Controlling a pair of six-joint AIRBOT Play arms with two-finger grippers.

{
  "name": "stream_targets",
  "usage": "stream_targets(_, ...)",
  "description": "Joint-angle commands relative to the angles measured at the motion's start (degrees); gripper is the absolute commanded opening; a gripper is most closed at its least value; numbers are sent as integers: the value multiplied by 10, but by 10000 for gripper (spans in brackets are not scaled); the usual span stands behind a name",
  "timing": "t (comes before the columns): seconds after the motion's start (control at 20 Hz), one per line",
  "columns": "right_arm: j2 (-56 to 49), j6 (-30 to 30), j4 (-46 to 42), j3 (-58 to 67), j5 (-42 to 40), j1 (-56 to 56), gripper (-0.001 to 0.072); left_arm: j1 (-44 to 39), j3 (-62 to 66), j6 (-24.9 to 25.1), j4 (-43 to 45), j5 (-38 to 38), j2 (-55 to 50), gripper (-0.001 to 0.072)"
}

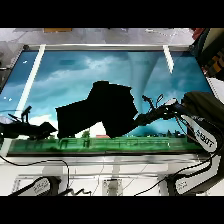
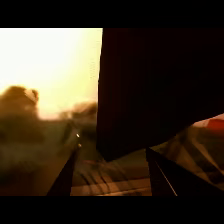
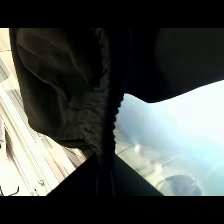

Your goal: Fold the clothes and pants, and hang the long-sleeved shirts on hangers.

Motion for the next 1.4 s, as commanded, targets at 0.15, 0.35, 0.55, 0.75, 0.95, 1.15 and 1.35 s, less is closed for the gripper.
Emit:
stream_targets(0.15, 0, 0, 1, 0, -1, 1, 29, 13, -100, 11, -88, 42, 1, 481)
stream_targets(0.35, 0, 0, 1, 0, -3, 1, 29, 13, -103, 11, -137, 77, 1, 481)
stream_targets(0.55, 0, 0, 1, 0, -19, 1, 30, 13, -103, 6, -186, 82, 1, 481)
stream_targets(0.75, 0, 0, 1, 0, -20, 1, 29, 13, -102, 6, -202, 82, 1, 480)
stream_targets(0.95, 0, 0, 1, 0, -20, 1, 29, 13, -102, 0, -202, 92, 1, 153)
stream_targets(1.15, 0, 0, 1, 0, -20, 1, 29, 13, -100, 0, -203, 142, 1, 13)
stream_targets(1.35, 1, 6, 2, 48, -20, 0, 28, 13, -55, 0, -252, 183, 1, 11)
